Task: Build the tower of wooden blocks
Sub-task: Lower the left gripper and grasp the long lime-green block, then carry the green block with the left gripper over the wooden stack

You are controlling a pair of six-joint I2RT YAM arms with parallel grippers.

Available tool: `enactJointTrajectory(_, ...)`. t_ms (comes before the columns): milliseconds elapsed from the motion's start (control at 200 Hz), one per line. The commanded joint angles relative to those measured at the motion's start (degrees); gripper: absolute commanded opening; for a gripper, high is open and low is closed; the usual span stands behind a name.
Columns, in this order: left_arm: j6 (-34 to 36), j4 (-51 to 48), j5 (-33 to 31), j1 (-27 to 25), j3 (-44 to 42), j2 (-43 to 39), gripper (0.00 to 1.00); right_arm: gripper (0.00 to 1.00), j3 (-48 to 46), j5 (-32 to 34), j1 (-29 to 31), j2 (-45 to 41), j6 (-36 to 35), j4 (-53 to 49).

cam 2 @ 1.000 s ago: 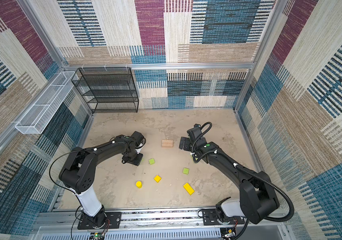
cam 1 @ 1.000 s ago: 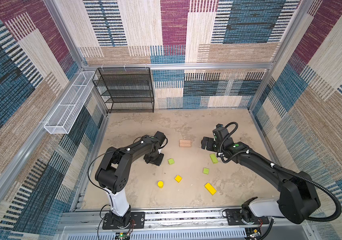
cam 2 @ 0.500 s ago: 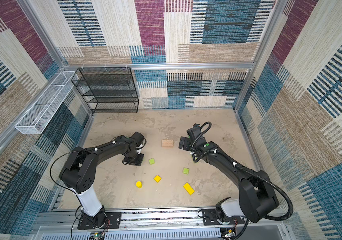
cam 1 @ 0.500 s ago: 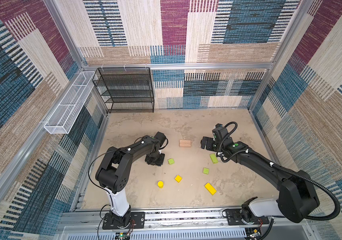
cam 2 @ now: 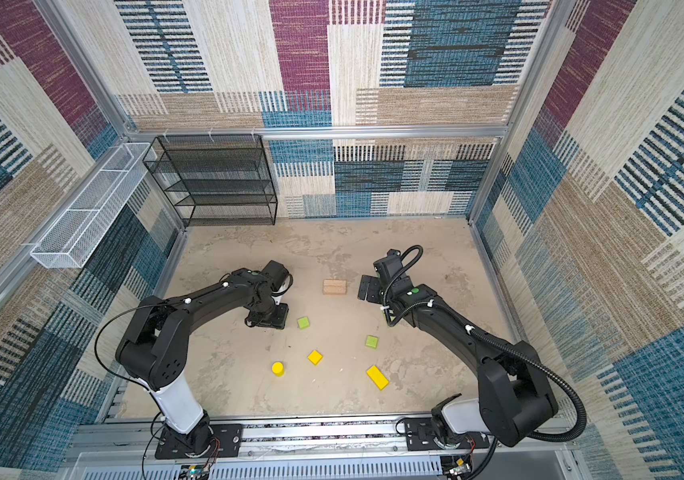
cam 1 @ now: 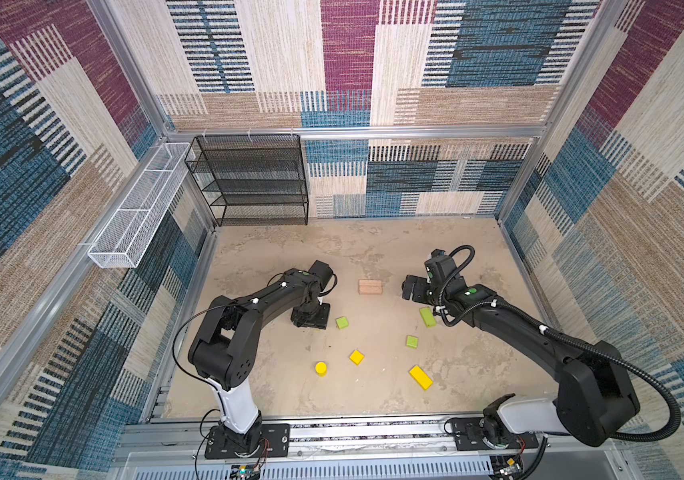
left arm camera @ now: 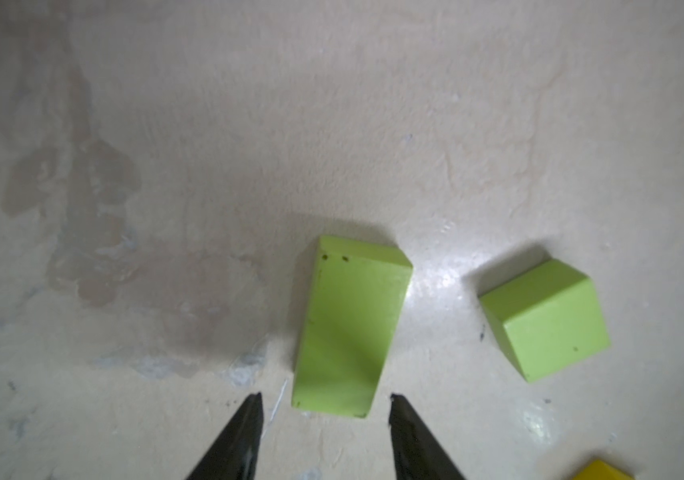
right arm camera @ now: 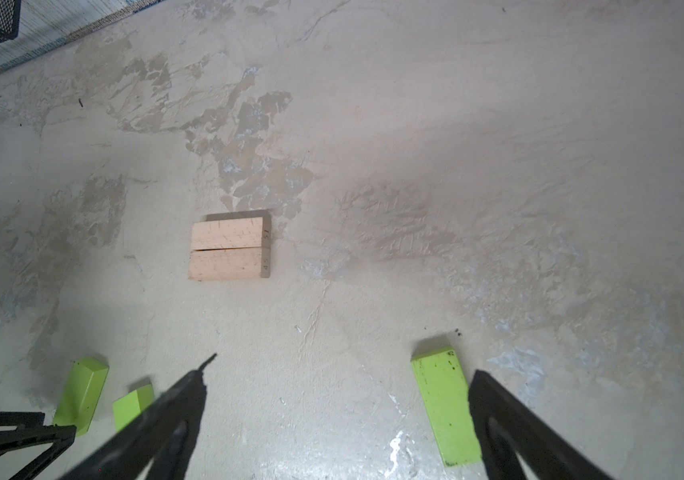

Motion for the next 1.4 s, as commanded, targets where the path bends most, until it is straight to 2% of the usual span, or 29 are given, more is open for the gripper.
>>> enactJointTrajectory(0,-0.9,-0.8,-1.4,0.0,1.1,0.3,0.52,0.99,-0.2,0.3,0.0,-0.4,0.2,1.7)
enactJointTrajectory(286,-0.7,-0.7,0.0,-0.1,2.1,0.9,0.5,0.99,-0.4,-0.3,0.1,-0.1,0.5,2.3)
enactJointTrajectory(601,-1.4,-0.4,0.9,-0.8,2.1,2.2,0.53,0.99,-1.0,-0.4,0.0,-0.5,0.5,2.7)
enactJointTrajectory(1167,-3.6,-0.4,-1.0,-1.4,3.0,3.6,0.39,0.99,-0.4,-0.3,0.0,-0.4,-0.1,3.0)
enactJointTrajectory(1397,-4.1,-0.4,-1.0,-1.4,3.1,3.8,0.22,0.99,-0.3,-0.5,0.0,-0.2,-0.2,3.1)
